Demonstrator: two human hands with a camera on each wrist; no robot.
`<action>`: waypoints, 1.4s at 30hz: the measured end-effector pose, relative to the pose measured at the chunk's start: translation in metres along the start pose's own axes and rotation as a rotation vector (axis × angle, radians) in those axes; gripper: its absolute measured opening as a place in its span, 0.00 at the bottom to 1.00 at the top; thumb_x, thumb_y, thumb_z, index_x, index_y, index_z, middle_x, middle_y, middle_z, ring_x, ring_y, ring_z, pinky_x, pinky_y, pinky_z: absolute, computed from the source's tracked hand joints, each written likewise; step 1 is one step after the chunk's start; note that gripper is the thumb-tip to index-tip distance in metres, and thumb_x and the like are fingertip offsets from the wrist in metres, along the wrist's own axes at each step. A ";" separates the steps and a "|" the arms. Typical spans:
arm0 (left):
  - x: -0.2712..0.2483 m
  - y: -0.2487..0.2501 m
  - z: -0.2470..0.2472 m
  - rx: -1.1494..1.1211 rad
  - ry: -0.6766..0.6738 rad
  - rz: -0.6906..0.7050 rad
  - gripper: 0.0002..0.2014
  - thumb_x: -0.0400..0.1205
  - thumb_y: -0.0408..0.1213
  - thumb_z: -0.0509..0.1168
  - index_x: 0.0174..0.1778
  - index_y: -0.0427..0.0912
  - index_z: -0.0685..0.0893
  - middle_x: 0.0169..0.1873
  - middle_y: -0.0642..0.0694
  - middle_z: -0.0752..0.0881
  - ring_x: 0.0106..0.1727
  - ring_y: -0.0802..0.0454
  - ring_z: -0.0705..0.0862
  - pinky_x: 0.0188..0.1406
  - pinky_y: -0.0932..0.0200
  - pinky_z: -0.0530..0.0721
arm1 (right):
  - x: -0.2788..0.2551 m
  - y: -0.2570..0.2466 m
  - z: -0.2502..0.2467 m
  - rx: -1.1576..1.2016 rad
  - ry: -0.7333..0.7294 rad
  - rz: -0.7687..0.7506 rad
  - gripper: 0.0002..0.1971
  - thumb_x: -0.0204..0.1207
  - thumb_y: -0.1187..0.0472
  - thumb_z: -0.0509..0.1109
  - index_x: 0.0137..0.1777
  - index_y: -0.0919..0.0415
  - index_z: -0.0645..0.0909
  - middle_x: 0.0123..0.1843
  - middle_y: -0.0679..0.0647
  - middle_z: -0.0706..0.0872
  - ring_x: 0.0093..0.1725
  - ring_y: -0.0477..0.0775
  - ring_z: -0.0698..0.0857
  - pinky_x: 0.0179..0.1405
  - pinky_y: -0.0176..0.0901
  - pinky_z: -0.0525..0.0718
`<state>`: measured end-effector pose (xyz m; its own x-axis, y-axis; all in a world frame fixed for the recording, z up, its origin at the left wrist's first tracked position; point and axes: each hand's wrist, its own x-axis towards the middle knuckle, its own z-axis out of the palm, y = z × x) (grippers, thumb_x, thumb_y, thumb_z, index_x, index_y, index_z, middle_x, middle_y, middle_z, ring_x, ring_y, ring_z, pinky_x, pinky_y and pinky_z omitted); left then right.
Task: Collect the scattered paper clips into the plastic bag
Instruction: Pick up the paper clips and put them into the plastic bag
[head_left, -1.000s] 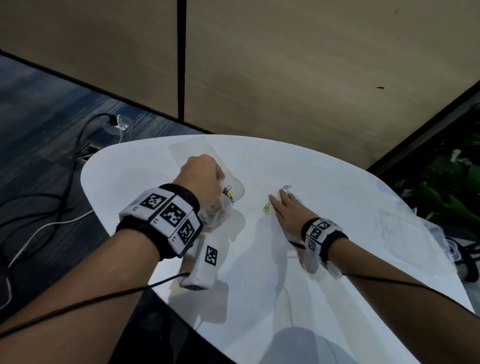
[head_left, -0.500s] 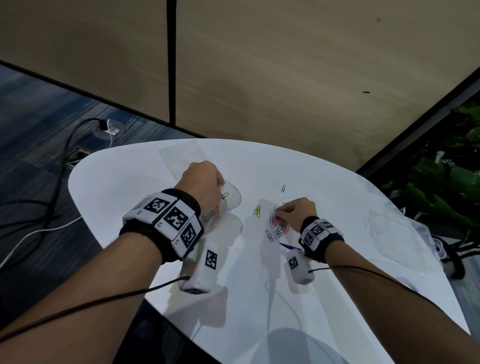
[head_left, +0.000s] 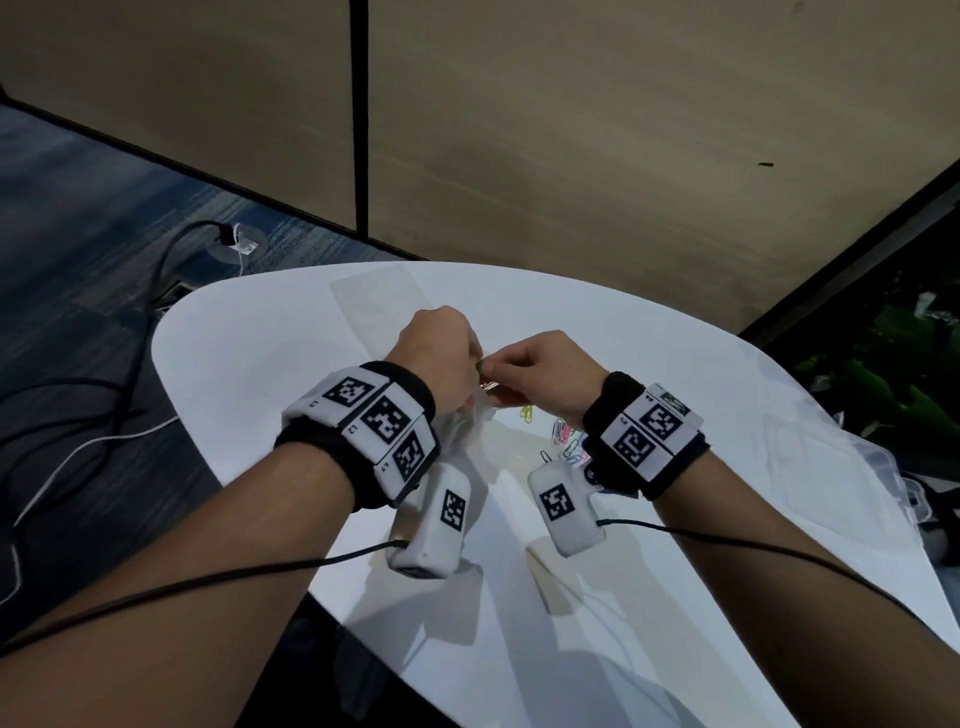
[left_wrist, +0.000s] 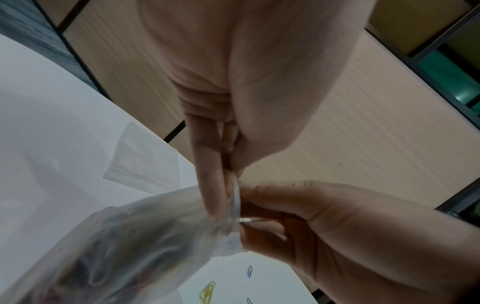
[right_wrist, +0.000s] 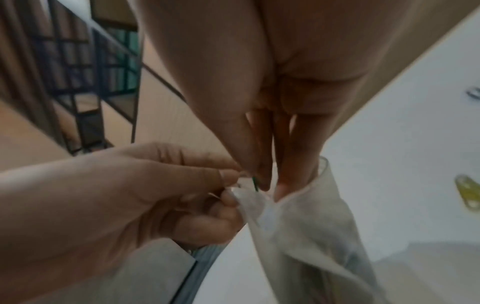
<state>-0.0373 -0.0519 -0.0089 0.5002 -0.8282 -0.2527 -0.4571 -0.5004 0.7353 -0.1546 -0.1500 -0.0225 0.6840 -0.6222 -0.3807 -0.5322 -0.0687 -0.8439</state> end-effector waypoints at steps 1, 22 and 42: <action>0.000 -0.001 0.000 -0.002 0.009 0.001 0.11 0.82 0.27 0.67 0.58 0.38 0.91 0.51 0.38 0.91 0.50 0.38 0.92 0.54 0.45 0.92 | 0.001 0.000 -0.003 -0.054 0.005 -0.005 0.07 0.77 0.62 0.74 0.46 0.65 0.91 0.43 0.62 0.93 0.43 0.59 0.93 0.57 0.59 0.89; 0.003 -0.008 -0.007 0.004 -0.028 0.019 0.15 0.83 0.24 0.64 0.64 0.35 0.88 0.53 0.34 0.90 0.53 0.36 0.91 0.56 0.45 0.92 | 0.012 0.120 -0.019 -1.240 -0.169 -0.126 0.30 0.86 0.54 0.52 0.86 0.55 0.49 0.88 0.58 0.48 0.85 0.63 0.55 0.80 0.62 0.64; -0.002 -0.002 0.003 0.072 -0.023 0.042 0.15 0.83 0.25 0.63 0.61 0.38 0.89 0.56 0.38 0.89 0.52 0.39 0.91 0.56 0.47 0.91 | -0.006 0.115 -0.063 -0.593 0.357 0.064 0.05 0.74 0.66 0.75 0.43 0.59 0.92 0.37 0.53 0.93 0.41 0.53 0.91 0.50 0.39 0.87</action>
<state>-0.0393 -0.0502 -0.0113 0.4626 -0.8542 -0.2375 -0.5297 -0.4811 0.6985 -0.2515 -0.2035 -0.0933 0.4901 -0.8509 -0.1890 -0.8184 -0.3746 -0.4358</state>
